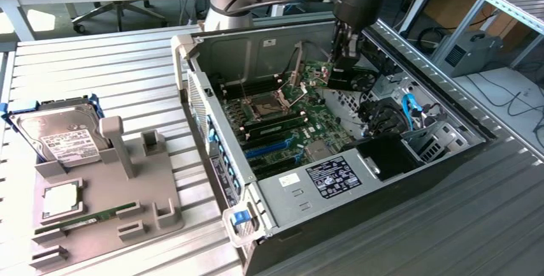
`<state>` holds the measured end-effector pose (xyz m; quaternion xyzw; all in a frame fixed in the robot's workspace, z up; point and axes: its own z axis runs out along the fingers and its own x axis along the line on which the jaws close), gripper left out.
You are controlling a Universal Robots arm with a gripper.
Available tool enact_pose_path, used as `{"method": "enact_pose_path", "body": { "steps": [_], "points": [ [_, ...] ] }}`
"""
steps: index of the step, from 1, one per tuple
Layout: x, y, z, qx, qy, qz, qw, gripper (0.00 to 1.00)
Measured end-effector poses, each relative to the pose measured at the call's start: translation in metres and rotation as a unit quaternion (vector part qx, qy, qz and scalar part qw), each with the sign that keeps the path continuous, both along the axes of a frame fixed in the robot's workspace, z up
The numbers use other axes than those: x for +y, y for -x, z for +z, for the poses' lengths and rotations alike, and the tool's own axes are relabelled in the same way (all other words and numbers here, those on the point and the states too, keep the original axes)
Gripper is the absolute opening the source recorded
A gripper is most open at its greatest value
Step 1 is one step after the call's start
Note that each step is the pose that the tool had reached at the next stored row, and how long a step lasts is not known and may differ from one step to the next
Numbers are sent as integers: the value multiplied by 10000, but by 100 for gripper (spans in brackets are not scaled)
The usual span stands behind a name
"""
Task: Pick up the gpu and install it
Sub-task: 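Insert the gpu into the slot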
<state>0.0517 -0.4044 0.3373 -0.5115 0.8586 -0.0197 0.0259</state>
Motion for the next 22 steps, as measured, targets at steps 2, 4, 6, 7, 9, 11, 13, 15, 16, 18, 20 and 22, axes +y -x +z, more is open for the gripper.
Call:
{"method": "enact_pose_path", "body": {
  "steps": [2, 4, 6, 7, 9, 11, 13, 15, 16, 18, 20, 22],
  "points": [
    [0, 0, -1, 0, 1, 57, 10000, 27],
    [0, 0, -1, 0, 3, 109, 9999, 27],
    [0, 0, -2, 0, 3, 148, 9999, 27],
    [0, 0, -2, 0, 4, 171, 9999, 27],
    [0, 0, -2, 0, 4, 209, 9998, 27],
    [0, 0, -3, 0, 5, 249, 9997, 27],
    [0, 0, -3, 0, 6, 285, 9996, 27],
    [0, 0, -3, 0, 6, 322, 9995, 27],
    [0, 0, -4, 0, 7, 340, 9994, 27],
    [0, 0, -4, 0, 7, 380, 9993, 27],
    [0, 0, -4, 0, 11, 449, 9990, 27],
    [0, 0, -5, 0, 11, 492, 9988, 27]
  ]
}}
